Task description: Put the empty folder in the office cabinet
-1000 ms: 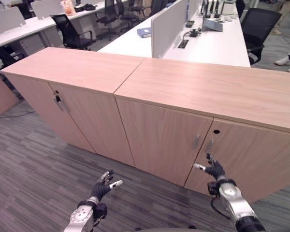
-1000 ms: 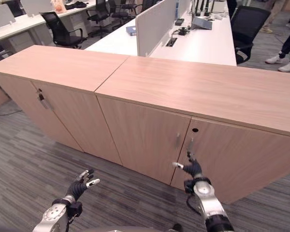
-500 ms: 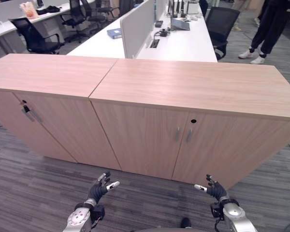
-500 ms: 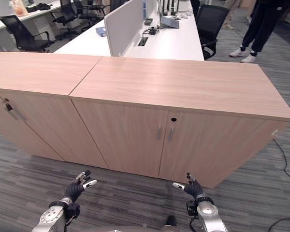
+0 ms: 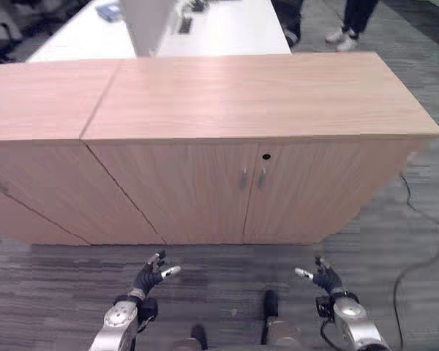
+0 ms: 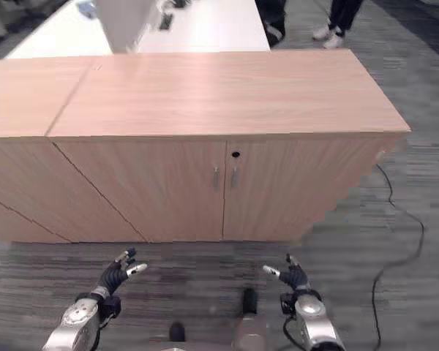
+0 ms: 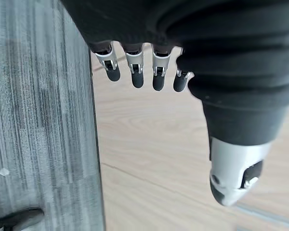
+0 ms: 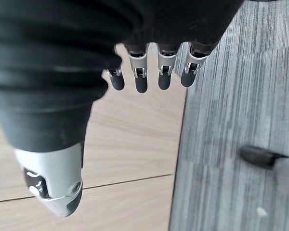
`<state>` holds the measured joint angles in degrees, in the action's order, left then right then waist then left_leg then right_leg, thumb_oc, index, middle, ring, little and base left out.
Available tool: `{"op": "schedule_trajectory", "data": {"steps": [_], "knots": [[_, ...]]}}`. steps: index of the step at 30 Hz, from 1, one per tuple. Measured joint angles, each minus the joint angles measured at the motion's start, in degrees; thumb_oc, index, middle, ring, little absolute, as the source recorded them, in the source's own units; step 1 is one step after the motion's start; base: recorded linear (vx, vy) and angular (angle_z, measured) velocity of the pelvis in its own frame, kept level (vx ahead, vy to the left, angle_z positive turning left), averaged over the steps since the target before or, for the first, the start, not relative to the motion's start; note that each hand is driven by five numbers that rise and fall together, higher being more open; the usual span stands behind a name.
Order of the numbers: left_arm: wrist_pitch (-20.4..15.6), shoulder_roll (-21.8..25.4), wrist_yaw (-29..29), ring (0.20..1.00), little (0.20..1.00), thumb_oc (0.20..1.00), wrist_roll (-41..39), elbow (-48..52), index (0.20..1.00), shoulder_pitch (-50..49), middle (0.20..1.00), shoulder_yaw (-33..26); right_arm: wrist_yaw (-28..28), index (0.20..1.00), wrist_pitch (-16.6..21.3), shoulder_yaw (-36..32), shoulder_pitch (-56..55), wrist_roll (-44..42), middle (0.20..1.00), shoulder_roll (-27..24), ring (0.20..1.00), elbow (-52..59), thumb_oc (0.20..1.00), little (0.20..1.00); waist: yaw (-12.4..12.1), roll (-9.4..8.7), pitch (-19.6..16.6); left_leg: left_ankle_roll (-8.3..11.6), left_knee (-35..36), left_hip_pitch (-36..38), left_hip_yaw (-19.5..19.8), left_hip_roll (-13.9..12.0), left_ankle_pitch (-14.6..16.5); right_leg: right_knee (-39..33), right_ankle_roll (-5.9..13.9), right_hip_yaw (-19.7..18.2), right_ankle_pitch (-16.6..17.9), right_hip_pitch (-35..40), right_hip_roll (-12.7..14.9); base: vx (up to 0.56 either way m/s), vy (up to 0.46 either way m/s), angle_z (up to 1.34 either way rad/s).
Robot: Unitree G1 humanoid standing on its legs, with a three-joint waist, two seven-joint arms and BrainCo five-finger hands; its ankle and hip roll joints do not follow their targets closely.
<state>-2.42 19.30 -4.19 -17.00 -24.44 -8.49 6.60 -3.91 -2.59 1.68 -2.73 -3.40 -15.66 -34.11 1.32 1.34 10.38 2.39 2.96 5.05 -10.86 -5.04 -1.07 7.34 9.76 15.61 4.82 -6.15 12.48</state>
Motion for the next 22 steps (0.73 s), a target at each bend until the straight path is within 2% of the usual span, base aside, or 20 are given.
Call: {"op": "schedule_trajectory", "data": {"steps": [1,2,3,6,7,10,13,22], "knots": [[-0.1,0.2,0.0,1.0,1.0,1.0,0.0,0.0,1.0,-0.1,1.0,0.0,0.1,1.0,0.0,0.2,-0.2,0.0,1.0,0.0,1.0,0.2,1.0,1.0,-0.9,-0.07,0.0,0.06,0.0,0.4,-0.2,-0.4,0.0,0.8,0.62,1.0,-1.3,2.0,0.2,0.11,-0.093,-0.3],[-0.1,0.6,0.0,1.0,1.0,1.0,0.0,0.0,1.0,-0.3,1.0,0.0,0.1,1.0,0.2,0.2,-0.6,0.0,1.0,0.3,1.0,0.6,1.0,1.0,-0.9,-0.85,-0.3,0.17,0.1,0.7,0.2,-0.1,-0.1,-2.1,0.41,0.7,-2.4,5.1,0.5,0.1,-0.095,-0.07],[0.1,0.0,0.1,1.0,1.0,1.0,0.0,-0.3,1.0,-0.6,1.0,-0.2,0.1,1.0,0.1,0.3,-0.8,0.0,1.0,-0.3,1.0,0.1,1.0,1.0,-0.9,-0.09,0.0,0.95,1.1,2.2,0.3,-0.7,-0.6,-6.8,-0.9,0.3,-2.1,8.5,-0.4,0.12,-0.12,0.11],[0.0,-2.4,-0.2,1.0,1.0,1.0,0.0,-0.2,1.0,-3.7,1.0,0.0,0.2,1.0,0.0,0.1,-2.2,0.0,1.0,-2.2,1.0,0.4,1.0,1.0,-1.1,2.37,-1.2,1.57,2.1,3.5,0.1,-1.8,-0.9,-12.1,-1.5,0.2,-0.2,11.6,-2.6,0.05,-0.07,-0.05],[0.0,-3.1,-0.3,1.0,1.0,1.0,0.0,-0.1,1.0,-4.3,1.0,0.0,0.3,1.0,0.0,0.0,-2.7,0.0,1.0,-2.8,1.0,0.4,1.0,1.0,-1.0,3.19,-1.6,1.75,2.1,3.6,0.1,-2.1,-0.9,-12.7,-1.66,0.3,0.0,12.1,-3.0,0.02,-0.059,0.01],[0.0,-3.7,-0.5,1.0,1.0,1.0,0.0,-0.1,1.0,-4.8,1.0,0.0,0.4,1.0,0.0,0.0,-3.3,0.0,1.0,-3.8,1.0,0.4,1.0,1.0,-0.8,3.98,-2.1,1.89,2.1,3.8,0.2,-2.5,-1.0,-12.7,-1.74,0.4,-0.1,12.2,-3.4,0.02,-0.034,0.0],[0.0,-3.7,-0.6,1.0,1.0,1.0,0.0,-0.1,1.0,-4.7,1.0,0.0,0.5,1.0,0.0,-0.7,-3.4,0.0,1.0,-3.8,1.0,0.4,1.0,1.0,-0.5,3.73,-2.2,2.31,2.2,3.8,0.2,-2.5,-1.3,-12.7,-1.89,0.4,0.1,12.2,-3.4,0.0,0.0,0.0],[0.2,-2.9,-0.7,1.0,1.0,1.0,0.0,-0.1,1.0,-5.0,1.0,0.0,0.7,1.0,0.0,-0.4,-3.9,0.0,1.0,-3.1,1.0,0.4,1.0,1.0,-0.5,1.41,-3.6,2.46,2.2,3.8,0.3,-2.2,-1.4,-12.7,-1.84,0.3,0.5,12.3,-3.1,0.0,0.0,0.0]]}}
